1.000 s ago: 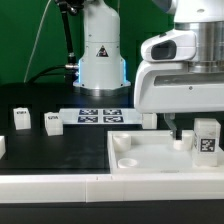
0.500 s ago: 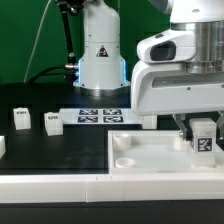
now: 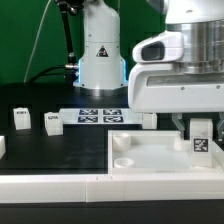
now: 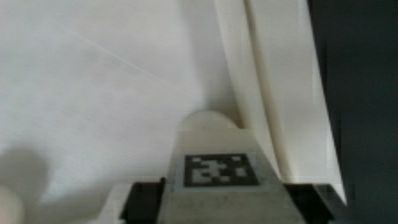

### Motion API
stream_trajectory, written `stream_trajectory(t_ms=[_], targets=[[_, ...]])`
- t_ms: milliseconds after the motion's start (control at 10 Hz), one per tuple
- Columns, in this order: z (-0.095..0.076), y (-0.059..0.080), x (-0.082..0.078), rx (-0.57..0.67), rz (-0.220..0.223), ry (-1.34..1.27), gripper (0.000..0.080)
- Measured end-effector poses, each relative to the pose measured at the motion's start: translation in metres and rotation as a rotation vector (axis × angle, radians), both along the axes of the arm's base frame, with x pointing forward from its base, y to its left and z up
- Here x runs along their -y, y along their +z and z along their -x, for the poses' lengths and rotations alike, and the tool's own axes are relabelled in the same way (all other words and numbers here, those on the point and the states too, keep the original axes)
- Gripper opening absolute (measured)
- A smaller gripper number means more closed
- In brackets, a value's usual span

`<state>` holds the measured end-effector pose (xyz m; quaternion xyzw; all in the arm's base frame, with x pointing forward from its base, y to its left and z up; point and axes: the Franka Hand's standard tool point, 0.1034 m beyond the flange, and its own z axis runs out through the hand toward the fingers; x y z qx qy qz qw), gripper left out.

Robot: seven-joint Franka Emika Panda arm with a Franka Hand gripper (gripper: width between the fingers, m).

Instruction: Assemble one leg

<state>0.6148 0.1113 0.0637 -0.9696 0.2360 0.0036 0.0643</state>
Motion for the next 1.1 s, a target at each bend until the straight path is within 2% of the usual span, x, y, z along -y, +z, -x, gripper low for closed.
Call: stream_trajectory(t_ms=[200, 500, 800, 1100], targets=[[0.000, 0.000, -0.002, -0.003, -0.014, -0.271, 0.0288], [-0.002, 0.000, -0.003, -0.034, -0.057, -0.630, 0.0290], [-0.001, -0.001, -0.011, -0.085, -0.078, -0.957, 0.0290], [-0.001, -0.001, -0.011, -0.126, -0.103, -1.169, 0.0290]])
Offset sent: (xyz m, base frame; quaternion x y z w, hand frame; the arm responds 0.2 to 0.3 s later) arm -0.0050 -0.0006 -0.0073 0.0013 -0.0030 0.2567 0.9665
